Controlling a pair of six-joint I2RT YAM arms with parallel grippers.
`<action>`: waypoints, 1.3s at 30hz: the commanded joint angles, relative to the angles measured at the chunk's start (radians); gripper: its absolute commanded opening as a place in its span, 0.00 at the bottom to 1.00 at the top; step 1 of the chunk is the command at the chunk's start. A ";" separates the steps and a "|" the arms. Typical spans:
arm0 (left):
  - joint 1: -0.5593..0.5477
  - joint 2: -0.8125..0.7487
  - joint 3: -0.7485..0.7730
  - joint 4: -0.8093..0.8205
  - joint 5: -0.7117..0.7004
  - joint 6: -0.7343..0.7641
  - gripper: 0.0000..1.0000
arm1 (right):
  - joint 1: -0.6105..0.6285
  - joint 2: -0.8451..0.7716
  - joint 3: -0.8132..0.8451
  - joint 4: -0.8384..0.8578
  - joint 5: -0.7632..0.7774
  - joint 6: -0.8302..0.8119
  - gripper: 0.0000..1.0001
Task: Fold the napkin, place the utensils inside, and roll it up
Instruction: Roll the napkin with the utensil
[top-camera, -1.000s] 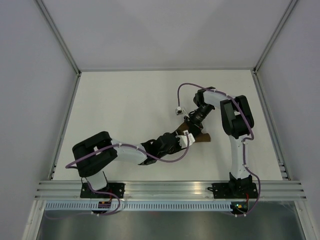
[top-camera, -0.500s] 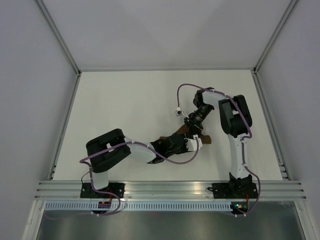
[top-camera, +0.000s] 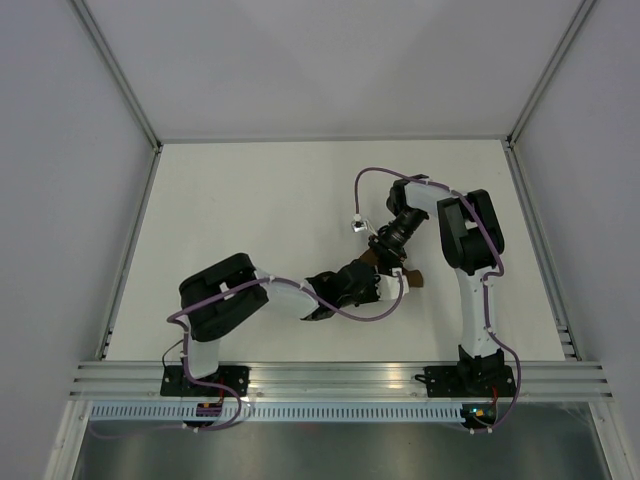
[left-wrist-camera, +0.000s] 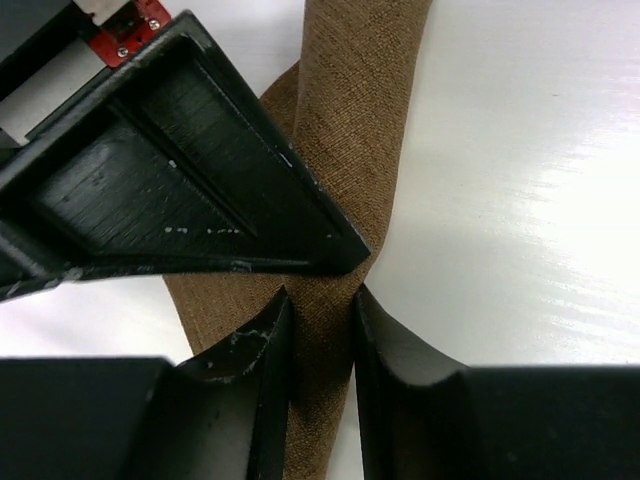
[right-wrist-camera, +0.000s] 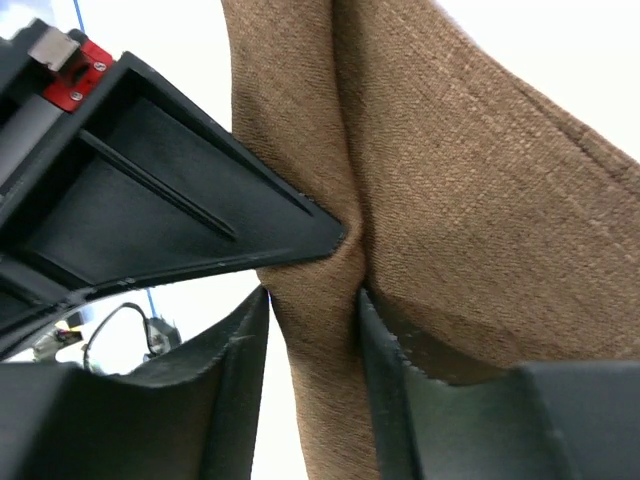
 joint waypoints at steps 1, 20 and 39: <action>0.021 0.038 0.043 -0.140 0.192 -0.034 0.18 | 0.003 0.040 -0.039 0.193 0.143 -0.027 0.49; 0.117 0.075 0.121 -0.337 0.439 -0.152 0.08 | -0.137 -0.286 -0.075 0.449 0.008 0.341 0.71; 0.374 0.422 0.696 -0.944 0.924 -0.373 0.12 | -0.306 -1.017 -0.755 1.029 0.018 0.341 0.74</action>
